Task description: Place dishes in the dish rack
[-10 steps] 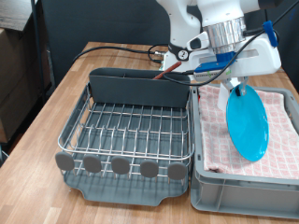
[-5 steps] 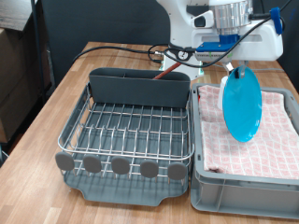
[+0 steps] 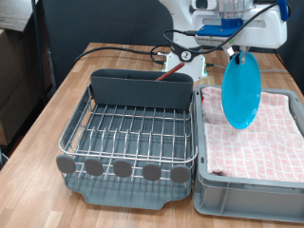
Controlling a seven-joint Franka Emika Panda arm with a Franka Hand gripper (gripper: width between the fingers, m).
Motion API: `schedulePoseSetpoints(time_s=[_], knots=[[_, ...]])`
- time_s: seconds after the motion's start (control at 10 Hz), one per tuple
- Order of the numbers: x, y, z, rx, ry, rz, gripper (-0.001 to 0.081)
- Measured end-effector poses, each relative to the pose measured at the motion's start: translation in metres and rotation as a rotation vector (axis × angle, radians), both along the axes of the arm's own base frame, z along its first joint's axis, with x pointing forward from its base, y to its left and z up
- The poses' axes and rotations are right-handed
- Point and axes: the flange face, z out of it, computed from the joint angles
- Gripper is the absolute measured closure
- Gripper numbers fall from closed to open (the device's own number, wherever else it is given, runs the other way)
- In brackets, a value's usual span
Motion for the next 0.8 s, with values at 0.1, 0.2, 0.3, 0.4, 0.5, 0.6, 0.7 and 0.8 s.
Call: schedulePoseSetpoints(time_s=[0.1, 0.2, 0.3, 0.4, 0.5, 0.6, 0.7, 0.8], knots=[[0.000, 0.000, 0.000, -0.022, -0.003, 0.010, 0.0767], [-0.001, -0.002, 0.002, -0.050, -0.008, 0.029, 0.0767], [-0.003, -0.005, 0.009, -0.077, -0.005, 0.045, 0.0767], [-0.005, -0.014, 0.021, -0.111, 0.001, 0.079, 0.0767], [-0.007, -0.026, 0.032, -0.141, 0.017, 0.128, 0.0767], [-0.009, -0.042, 0.041, -0.167, 0.046, 0.165, 0.0767], [-0.008, -0.060, 0.048, -0.190, 0.069, 0.217, 0.0767], [-0.007, -0.078, 0.054, -0.223, 0.080, 0.280, 0.0767]])
